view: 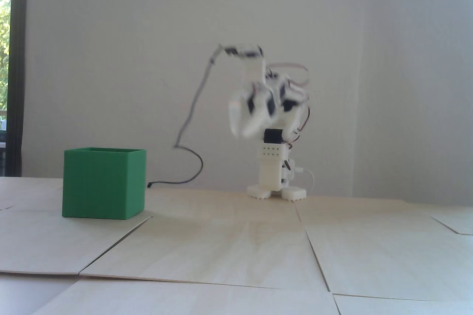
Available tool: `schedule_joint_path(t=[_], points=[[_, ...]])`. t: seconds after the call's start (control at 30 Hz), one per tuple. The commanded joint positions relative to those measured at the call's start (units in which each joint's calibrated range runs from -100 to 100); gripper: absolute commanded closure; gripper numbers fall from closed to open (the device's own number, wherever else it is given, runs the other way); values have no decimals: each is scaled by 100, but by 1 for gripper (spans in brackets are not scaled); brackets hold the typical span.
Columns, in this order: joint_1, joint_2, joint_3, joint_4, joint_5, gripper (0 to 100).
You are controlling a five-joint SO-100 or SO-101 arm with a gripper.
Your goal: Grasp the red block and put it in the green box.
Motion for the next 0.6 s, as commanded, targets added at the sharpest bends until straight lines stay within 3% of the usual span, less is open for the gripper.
schedule_joint_path(t=[0.0,0.2,0.57], points=[[-112,-1348,1392,-204,-45,98],[-353,-2296,2696,32,-40,98],[-868,-3504,2732,3970,-14,98]])
